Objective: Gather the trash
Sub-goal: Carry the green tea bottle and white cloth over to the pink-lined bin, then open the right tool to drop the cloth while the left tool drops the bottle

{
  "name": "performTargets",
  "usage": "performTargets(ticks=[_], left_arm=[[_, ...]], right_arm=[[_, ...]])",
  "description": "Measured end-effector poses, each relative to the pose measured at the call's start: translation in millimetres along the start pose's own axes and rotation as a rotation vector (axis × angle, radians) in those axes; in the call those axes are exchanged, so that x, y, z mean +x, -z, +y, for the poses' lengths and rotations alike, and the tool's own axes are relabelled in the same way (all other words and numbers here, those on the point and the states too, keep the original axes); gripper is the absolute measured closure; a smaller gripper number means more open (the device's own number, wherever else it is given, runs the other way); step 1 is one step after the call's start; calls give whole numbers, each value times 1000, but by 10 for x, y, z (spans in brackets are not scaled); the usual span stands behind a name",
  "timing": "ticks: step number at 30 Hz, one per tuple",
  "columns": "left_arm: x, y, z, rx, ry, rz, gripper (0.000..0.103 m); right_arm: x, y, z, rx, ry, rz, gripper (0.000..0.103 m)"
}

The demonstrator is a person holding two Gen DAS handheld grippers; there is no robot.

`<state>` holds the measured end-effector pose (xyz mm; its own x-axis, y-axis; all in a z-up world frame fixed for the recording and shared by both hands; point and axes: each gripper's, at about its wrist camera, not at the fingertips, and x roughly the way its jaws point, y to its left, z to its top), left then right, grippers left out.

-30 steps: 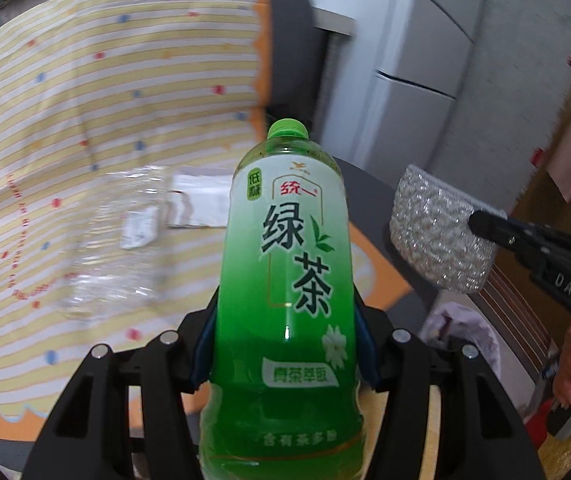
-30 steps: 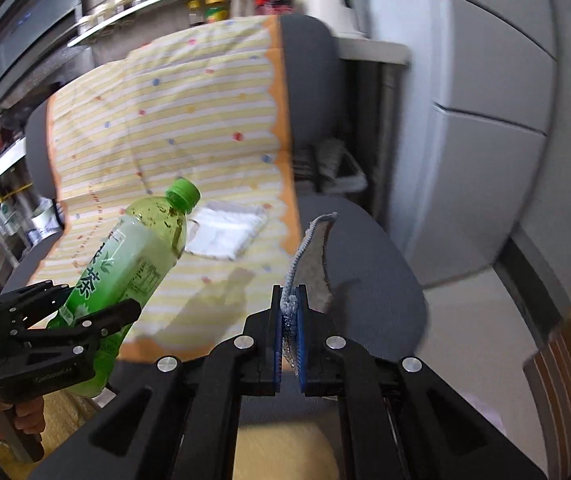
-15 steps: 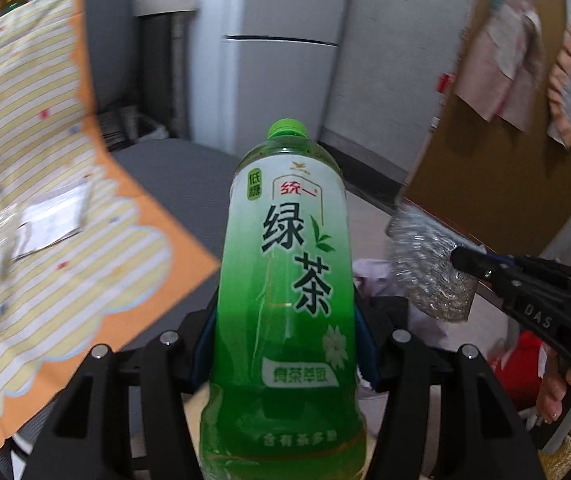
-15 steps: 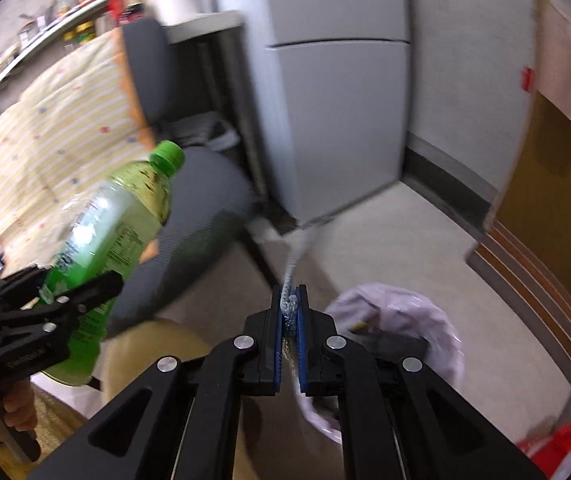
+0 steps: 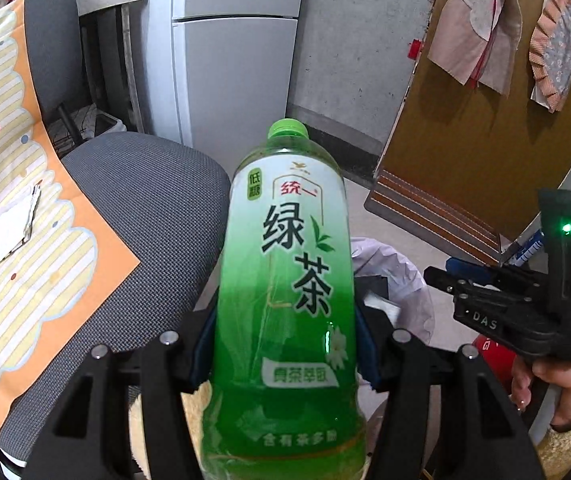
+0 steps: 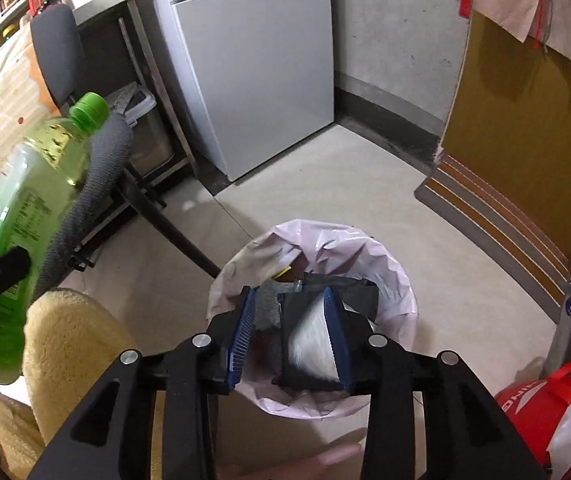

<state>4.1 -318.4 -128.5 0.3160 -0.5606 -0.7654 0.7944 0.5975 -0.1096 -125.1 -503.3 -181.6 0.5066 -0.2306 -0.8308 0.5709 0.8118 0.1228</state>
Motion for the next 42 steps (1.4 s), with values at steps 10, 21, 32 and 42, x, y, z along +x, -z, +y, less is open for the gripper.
performTargets(ticks=[10,21,32,42], left_arm=[[172,64,-283,90,45,-4,48],[571,-258,-923,214,148,-19,21],[657,-18,-453,119,-6,27,18],[-90,194,473,-90,-176,0,18]], right_arm=[[-299,-80,5,13,3,-81,65],[-458,-137,-444,94,67,-133,65],[-214,-12,-275,64,26,-51,65],[-330,-106,521,-106,-82,-66,65]])
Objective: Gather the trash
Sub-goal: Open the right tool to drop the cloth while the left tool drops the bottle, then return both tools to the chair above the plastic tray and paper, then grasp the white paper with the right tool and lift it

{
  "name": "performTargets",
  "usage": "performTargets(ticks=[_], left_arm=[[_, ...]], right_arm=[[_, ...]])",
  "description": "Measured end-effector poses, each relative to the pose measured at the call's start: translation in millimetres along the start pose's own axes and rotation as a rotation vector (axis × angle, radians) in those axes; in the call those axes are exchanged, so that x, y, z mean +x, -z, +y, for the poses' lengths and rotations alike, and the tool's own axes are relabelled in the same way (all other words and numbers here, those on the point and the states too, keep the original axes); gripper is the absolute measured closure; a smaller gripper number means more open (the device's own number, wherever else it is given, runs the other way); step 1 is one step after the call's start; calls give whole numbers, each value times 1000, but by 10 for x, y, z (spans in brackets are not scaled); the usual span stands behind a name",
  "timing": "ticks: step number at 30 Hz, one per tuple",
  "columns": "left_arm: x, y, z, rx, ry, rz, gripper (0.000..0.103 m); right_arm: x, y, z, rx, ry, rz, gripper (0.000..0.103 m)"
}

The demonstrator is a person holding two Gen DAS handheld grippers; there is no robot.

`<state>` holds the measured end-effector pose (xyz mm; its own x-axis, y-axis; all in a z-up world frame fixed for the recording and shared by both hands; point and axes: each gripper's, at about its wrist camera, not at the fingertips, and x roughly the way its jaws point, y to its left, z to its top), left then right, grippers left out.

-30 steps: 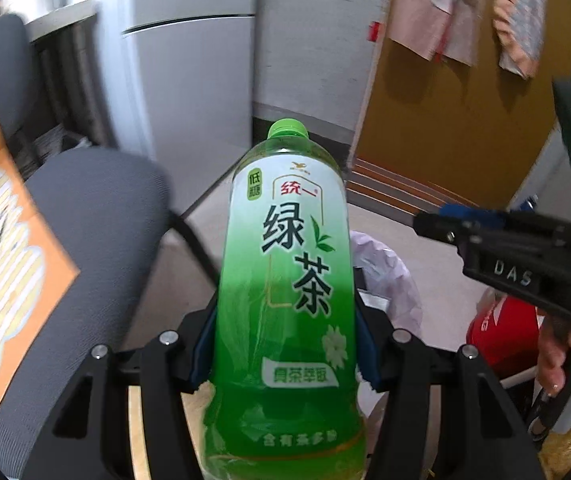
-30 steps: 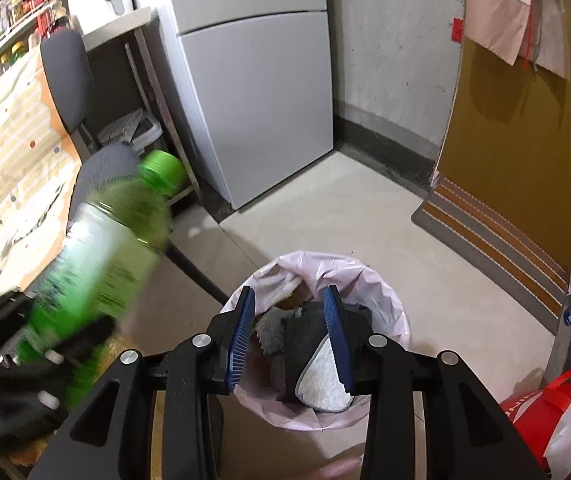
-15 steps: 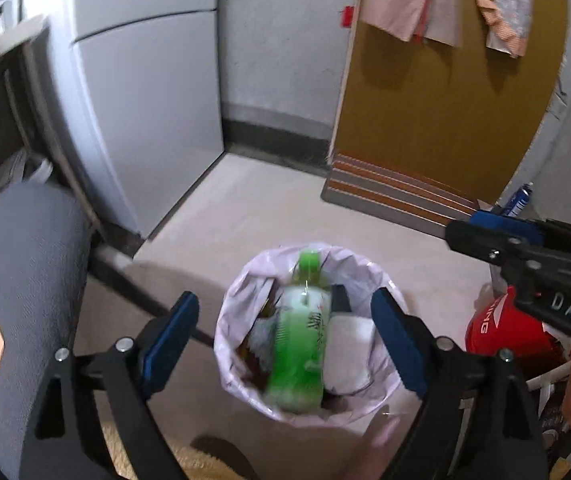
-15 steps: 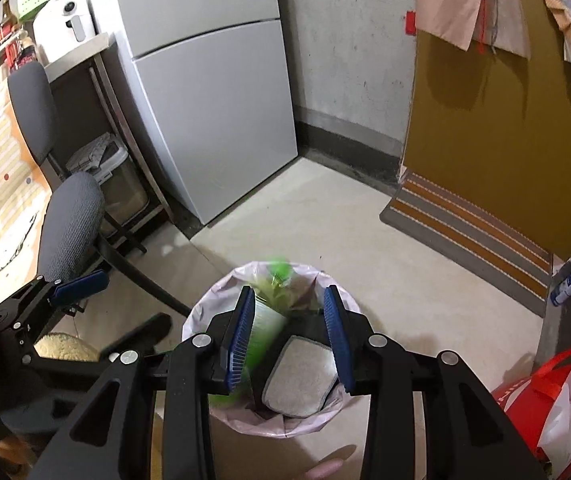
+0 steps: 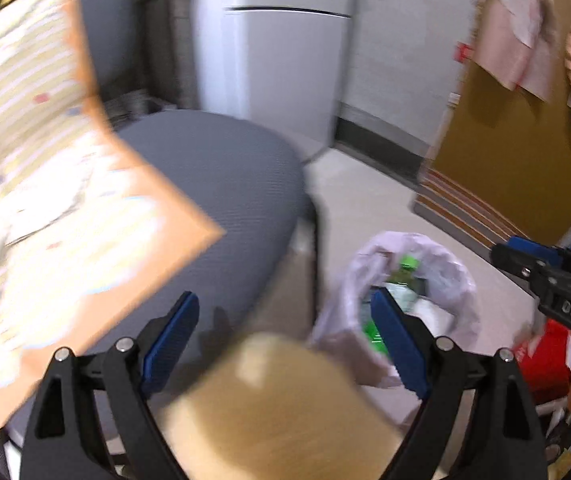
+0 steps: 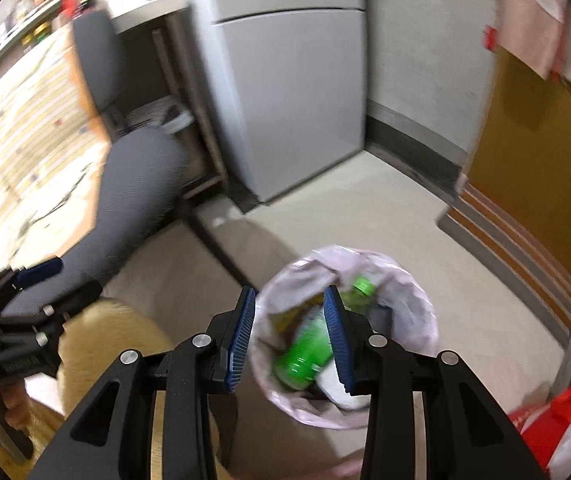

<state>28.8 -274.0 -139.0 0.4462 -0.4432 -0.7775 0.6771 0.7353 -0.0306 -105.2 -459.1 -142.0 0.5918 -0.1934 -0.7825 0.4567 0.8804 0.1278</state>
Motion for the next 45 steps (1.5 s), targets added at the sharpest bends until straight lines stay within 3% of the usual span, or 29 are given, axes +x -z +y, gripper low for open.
performTargets(ticks=[7,16,25,34,41,45], left_arm=[[-469,55,716,-127,-166,-42,18],[-768,145,1372,-239,-259,-71,18],[-894,250,1915,-307,-333,-75,18],[-1003,402,2763,-429,-489,-70,18],[-919,493,3194,-501,-507,-41,18],[-835,516,3301,-516,-489,-28,18]], right_arm=[[-72,-363,691,-136,-97,-32,65],[40,-748,1579,-290,-201,-40,65],[323,-903,2312,-392,-279,-2,65],[904,-1021,2998,-482,-340,51,65],[1546,-1246,3306,-437,-334,115,49],[1859,-1260,3404,-411,-269,173,50]])
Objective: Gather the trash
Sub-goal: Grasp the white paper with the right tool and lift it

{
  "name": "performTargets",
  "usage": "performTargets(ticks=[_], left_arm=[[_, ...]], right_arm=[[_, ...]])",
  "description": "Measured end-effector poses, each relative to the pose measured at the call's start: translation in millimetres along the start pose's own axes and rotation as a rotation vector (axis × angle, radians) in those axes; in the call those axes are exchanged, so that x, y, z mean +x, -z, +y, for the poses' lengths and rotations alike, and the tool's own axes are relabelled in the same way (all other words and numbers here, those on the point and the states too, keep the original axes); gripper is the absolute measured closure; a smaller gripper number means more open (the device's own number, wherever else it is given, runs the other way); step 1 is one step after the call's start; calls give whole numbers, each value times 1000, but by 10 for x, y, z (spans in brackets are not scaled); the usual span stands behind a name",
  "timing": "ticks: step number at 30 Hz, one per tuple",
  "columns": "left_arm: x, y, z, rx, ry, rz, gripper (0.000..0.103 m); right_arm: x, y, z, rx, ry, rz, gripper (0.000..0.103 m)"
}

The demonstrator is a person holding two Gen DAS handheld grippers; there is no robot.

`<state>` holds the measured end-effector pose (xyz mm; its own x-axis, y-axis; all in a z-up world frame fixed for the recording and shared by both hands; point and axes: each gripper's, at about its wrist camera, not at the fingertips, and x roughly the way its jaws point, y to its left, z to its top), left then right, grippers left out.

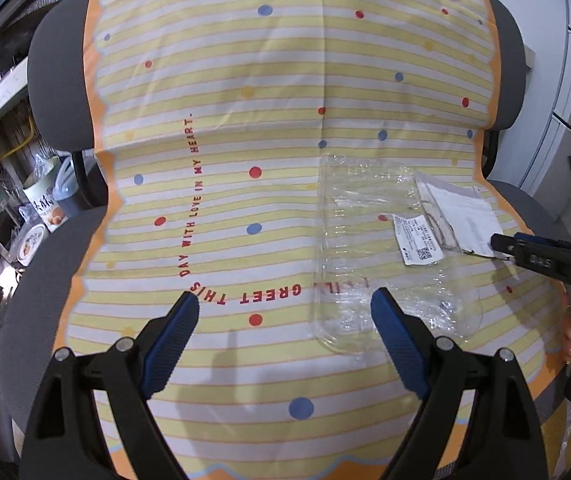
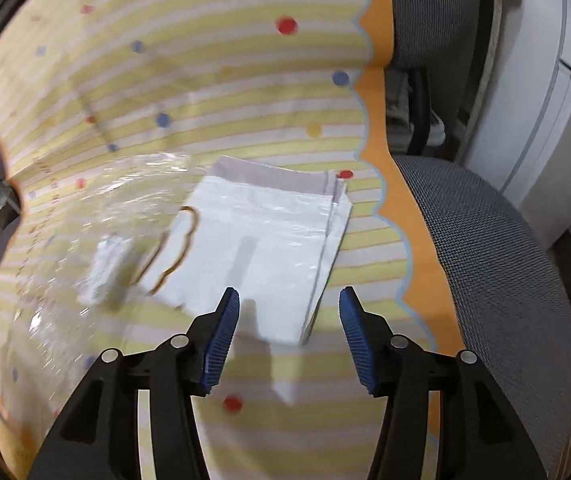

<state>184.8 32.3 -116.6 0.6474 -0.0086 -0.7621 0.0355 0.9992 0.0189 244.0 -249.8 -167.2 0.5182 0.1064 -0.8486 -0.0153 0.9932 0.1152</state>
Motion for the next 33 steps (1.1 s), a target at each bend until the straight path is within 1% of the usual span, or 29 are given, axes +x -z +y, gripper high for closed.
performTargets(ticks=[2,3,7,8,9,11,12,13,16,17,18,21,24,25,26,27,28,29,30,32,33], left_arm=[[37,14,8,-4,1,8,18],[43,21,8,-3,3,10,18],[54,60,22,-13,11,20,18],[43,67,24,-16,13,20,18],[28,78,22,-19,13,20,18],[-11,100,26,-23,15,20,18],[-24,105,28,-24,17,20,18],[-46,113,29,-25,22,21,18],[-84,112,25,-21,26,17,18],[-97,111,25,-23,33,17,18],[-101,109,23,-26,40,18,18],[-88,98,-14,-31,66,24,18],[-11,73,-69,-23,79,35,18],[42,48,-88,-19,83,43,23],[95,22,-95,-19,90,53,31],[141,4,-92,-22,95,61,34],[197,-20,-88,-28,98,72,41],[284,-65,-83,-35,101,85,46],[342,-91,-82,-36,102,91,48],[461,-139,-89,-30,95,108,55],[516,-159,-97,-26,94,115,56]], right_arm=[[14,35,64,-41,44,-21,52],[7,58,100,-60,38,-31,61],[12,79,86,-63,25,-41,67],[13,77,78,-60,21,-44,77],[10,82,58,-55,-10,-46,94],[-17,93,28,-38,-49,-53,98],[-67,107,-8,-16,-100,-67,99],[-130,112,-22,-5,-111,-85,99],[-452,140,-48,-6,-100,-162,100],[-579,167,-33,-17,-84,-186,100],[-757,205,-22,-42,-48,-221,100],[-1115,341,-14,-93,46,-293,100],[-1335,503,-48,-123,109,-334,100],[-1401,570,-61,-129,115,-342,100],[-1442,620,-71,-131,114,-344,100],[-1482,669,-79,-133,112,-344,100],[-1512,729,-99,-127,104,-341,100],[-1529,767,-85,-121,96,-338,100],[-1543,802,-111,-105,76,-329,100],[-1556,860,-152,-80,45,-322,100],[-1553,877,-159,-68,35,-318,100]])
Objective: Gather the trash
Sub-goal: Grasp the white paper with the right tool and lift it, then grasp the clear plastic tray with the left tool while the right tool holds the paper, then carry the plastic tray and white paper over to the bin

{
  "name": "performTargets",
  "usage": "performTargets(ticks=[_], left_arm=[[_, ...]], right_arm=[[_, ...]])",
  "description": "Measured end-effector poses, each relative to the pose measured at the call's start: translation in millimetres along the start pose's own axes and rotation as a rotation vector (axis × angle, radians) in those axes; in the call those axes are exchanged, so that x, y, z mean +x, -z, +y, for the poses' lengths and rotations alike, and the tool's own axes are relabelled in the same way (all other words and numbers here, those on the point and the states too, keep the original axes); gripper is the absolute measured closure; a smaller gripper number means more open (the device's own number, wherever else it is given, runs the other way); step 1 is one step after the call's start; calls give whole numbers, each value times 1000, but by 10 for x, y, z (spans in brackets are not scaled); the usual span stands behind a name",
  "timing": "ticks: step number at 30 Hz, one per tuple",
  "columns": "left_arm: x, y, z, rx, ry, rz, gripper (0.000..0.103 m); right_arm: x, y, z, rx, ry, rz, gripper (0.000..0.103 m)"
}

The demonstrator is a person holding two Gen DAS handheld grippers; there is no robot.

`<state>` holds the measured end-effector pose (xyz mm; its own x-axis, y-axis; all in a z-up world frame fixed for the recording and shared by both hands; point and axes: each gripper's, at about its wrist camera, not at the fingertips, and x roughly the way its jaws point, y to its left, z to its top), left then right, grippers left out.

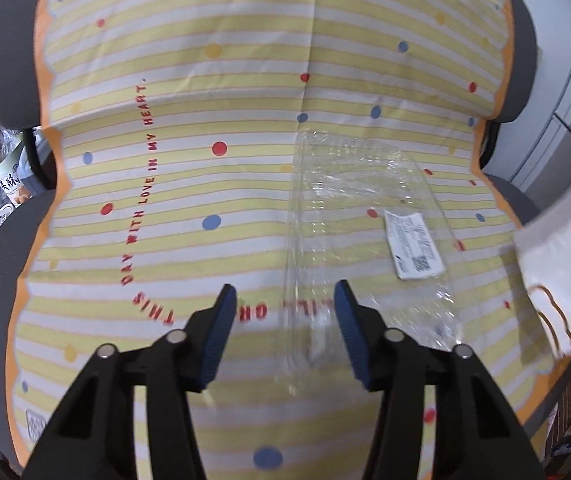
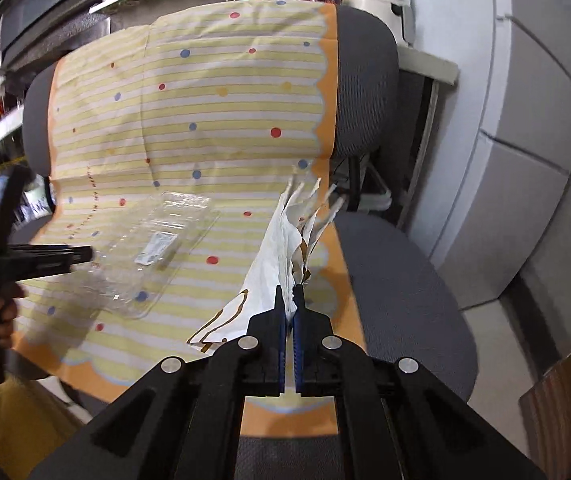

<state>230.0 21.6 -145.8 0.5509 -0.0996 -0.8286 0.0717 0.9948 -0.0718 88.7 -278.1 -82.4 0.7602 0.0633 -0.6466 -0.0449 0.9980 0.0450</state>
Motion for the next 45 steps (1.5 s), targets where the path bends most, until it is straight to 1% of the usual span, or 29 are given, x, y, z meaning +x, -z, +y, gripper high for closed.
performTargets(ticks=[3,6,7,8,9,10,11,12,14,17,22,26,28,33,35,37,41,45], left_arm=[[169,-83,7,9,6,22,65],[267,-161,7,25,1,18,67],[271,-174,9,22,10,16,69],[273,-186,18,9,45,15,73],[271,-193,18,3,56,17,78],[261,-189,5,5,65,19,89],[233,-162,-31,17,77,20,96],[206,-138,-56,25,81,18,96],[80,-42,-155,53,59,-5,97],[-144,130,-295,75,48,-37,98],[-601,346,-517,89,120,-98,99],[-981,431,-811,133,154,-183,99],[-1112,456,-954,152,190,-211,99],[-1244,559,-1377,198,270,-241,99],[-1247,634,-1622,234,310,-245,99],[-1250,721,-1849,262,356,-238,99],[-1262,860,-2289,338,414,-223,99],[-1280,987,-2663,403,483,-201,99]], right_arm=[[16,23,16,15,-17,13,100],[25,23,17,27,-22,16,100],[17,23,17,32,-25,15,100],[10,23,15,36,-27,12,100],[-5,25,16,39,-29,9,100],[-21,27,18,40,-29,7,100],[-39,34,15,43,-31,6,100],[-61,38,16,45,-34,4,100],[-107,51,15,43,-30,-1,100],[-204,85,-8,53,-27,-9,100],[-398,192,-133,85,-5,-32,100],[-601,303,-311,117,26,-51,100],[-719,366,-428,136,49,-60,100],[-1027,575,-758,190,128,-73,100],[-1125,680,-880,212,156,-68,100],[-1223,806,-1014,230,199,-53,100],[-1401,1094,-1334,269,317,-3,100],[-1505,1436,-1717,361,410,56,99]])
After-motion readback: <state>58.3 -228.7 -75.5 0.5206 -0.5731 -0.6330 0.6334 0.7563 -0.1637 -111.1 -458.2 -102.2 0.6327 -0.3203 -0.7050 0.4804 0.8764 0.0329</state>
